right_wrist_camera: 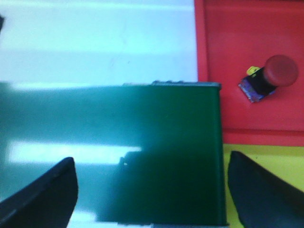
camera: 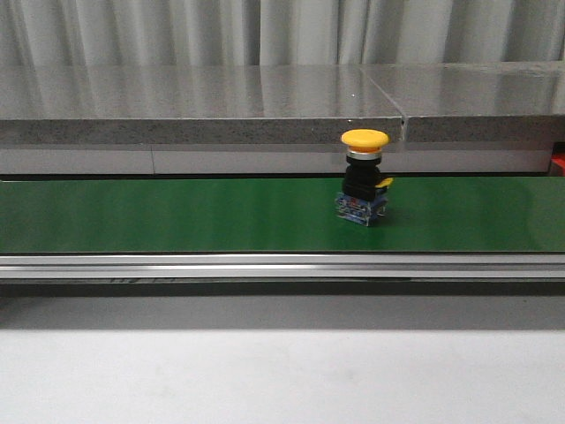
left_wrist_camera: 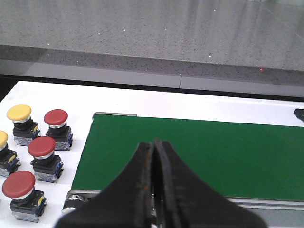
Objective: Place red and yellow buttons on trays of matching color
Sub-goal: 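Lower the red button into the red tray and open the right gripper, then grasp the yellow button on the belt with the right gripper and lift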
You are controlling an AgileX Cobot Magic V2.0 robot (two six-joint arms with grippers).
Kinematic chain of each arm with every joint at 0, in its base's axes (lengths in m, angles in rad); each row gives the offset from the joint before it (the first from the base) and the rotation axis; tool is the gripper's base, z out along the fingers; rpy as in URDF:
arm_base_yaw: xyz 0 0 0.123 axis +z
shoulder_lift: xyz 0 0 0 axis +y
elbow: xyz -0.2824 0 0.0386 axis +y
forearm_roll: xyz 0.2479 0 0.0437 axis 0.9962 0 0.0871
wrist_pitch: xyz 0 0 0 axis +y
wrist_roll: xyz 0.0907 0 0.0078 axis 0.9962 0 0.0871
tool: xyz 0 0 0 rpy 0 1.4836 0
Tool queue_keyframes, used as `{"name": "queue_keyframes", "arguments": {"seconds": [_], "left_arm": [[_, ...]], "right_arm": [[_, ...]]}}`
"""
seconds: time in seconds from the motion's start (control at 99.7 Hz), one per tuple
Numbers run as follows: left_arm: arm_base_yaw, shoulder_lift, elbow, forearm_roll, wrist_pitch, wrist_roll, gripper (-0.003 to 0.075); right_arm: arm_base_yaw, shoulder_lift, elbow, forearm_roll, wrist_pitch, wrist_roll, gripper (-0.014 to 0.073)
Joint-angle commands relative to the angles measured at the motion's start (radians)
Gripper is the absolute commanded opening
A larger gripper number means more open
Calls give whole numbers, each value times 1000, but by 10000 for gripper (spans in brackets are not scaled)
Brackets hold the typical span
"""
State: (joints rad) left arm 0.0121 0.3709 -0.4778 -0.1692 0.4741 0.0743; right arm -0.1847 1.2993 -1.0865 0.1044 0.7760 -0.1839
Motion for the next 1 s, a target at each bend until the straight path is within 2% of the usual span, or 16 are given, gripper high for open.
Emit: {"name": "queue_keyframes", "arguments": {"seconds": [0.0, 0.15, 0.441, 0.672, 0.993], "left_arm": [[2, 5, -27, -12, -77, -9, -19], [2, 5, -27, -12, -77, -9, -19], [2, 5, -27, -12, -77, -9, -19], [2, 5, -27, -12, -77, -9, -19], [2, 5, -27, -12, -77, -9, -19]], "right_arm": [[37, -44, -2, 4, 0, -70, 633], [114, -28, 1, 22, 80, -154, 633], [255, 51, 1, 158, 50, -314, 633], [343, 149, -34, 175, -52, -323, 633], [394, 271, -146, 194, -53, -323, 633]]}}
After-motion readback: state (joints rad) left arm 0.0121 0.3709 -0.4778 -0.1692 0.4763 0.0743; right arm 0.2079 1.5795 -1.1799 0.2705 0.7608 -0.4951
